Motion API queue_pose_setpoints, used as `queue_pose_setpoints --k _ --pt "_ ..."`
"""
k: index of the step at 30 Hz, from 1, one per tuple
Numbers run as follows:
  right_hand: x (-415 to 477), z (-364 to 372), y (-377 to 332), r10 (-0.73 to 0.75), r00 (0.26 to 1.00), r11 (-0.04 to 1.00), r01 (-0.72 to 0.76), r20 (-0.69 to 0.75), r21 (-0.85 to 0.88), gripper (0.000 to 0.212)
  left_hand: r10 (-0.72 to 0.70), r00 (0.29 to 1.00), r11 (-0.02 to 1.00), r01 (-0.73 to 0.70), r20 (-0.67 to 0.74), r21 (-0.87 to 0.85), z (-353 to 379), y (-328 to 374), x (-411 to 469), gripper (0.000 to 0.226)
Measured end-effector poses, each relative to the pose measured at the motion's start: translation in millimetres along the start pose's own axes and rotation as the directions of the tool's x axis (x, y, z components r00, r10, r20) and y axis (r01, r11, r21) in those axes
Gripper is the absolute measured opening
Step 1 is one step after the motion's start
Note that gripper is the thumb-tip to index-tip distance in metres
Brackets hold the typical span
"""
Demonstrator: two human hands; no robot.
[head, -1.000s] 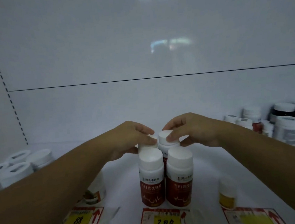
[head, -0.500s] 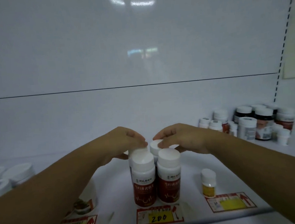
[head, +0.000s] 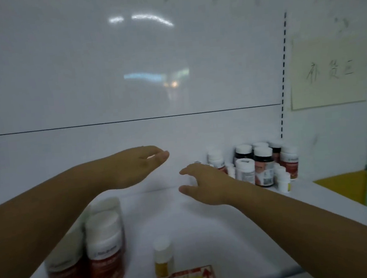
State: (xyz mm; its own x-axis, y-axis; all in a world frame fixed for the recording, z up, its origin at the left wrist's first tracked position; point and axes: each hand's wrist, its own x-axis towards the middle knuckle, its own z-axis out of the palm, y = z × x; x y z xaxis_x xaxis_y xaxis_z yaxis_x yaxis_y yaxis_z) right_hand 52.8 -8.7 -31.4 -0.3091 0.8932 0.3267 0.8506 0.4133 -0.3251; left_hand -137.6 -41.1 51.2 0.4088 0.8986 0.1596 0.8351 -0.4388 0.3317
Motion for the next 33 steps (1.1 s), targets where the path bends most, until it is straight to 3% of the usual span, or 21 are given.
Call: queue_pose_setpoints --k 2,6,9,13,17,19,24,27,30,33 --pt "-8.5 -12.3 29.1 -0.013 1.0 1.0 0.013 -0.005 0.0 0.052 0.006 0.999 0.999 -0.008 0.044 0.043 11.8 28.4 22.0 0.053" --pt "-21.0 -36.7 89.6 -0.033 0.998 0.999 0.033 -0.057 -0.006 0.024 -0.013 0.999 0.996 0.009 0.039 0.085 39.6 59.9 70.1 0.045" --pt "-30.4 -44.8 131.7 -0.003 0.997 0.998 -0.002 -0.08 -0.062 0.033 -0.06 0.998 0.987 0.056 0.022 0.154 66.5 56.8 101.0 0.043" --pt "-36.1 -48.9 174.7 0.026 0.994 1.0 -0.026 -0.103 0.004 0.042 -0.134 0.991 0.977 0.135 -0.016 0.164 106.6 47.4 139.1 0.042" --pt "-40.6 -52.5 204.7 0.003 0.931 0.997 0.024 -0.364 0.071 0.018 -0.195 0.976 0.976 0.203 -0.099 0.081 142.9 43.1 168.3 0.038" --pt "-44.8 -54.8 216.0 0.023 0.906 0.995 0.019 -0.422 0.096 0.012 -0.237 0.957 0.968 0.247 -0.169 0.042 155.4 44.8 174.2 0.038" --pt "-52.0 -50.8 236.0 0.141 0.906 0.987 -0.098 -0.398 0.128 0.013 -0.4 0.835 0.916 0.354 -0.379 -0.187 177.2 55.5 175.9 0.042" --pt "-55.9 -53.7 247.4 0.299 0.885 0.952 -0.253 -0.356 0.171 0.015 -0.403 0.79 0.915 0.349 -0.463 -0.202 184.6 64.1 169.3 0.034" --pt "-60.8 -55.1 253.4 0.395 0.891 0.917 -0.366 -0.226 0.16 0.019 -0.433 0.771 0.898 0.326 -0.468 -0.295 188.9 71.6 160.5 0.043" --pt "-64.7 -53.9 250.6 0.408 0.905 0.908 -0.39 -0.118 0.15 0.021 -0.52 0.72 0.806 0.238 -0.459 -0.541 191.6 85.9 148.8 0.053"
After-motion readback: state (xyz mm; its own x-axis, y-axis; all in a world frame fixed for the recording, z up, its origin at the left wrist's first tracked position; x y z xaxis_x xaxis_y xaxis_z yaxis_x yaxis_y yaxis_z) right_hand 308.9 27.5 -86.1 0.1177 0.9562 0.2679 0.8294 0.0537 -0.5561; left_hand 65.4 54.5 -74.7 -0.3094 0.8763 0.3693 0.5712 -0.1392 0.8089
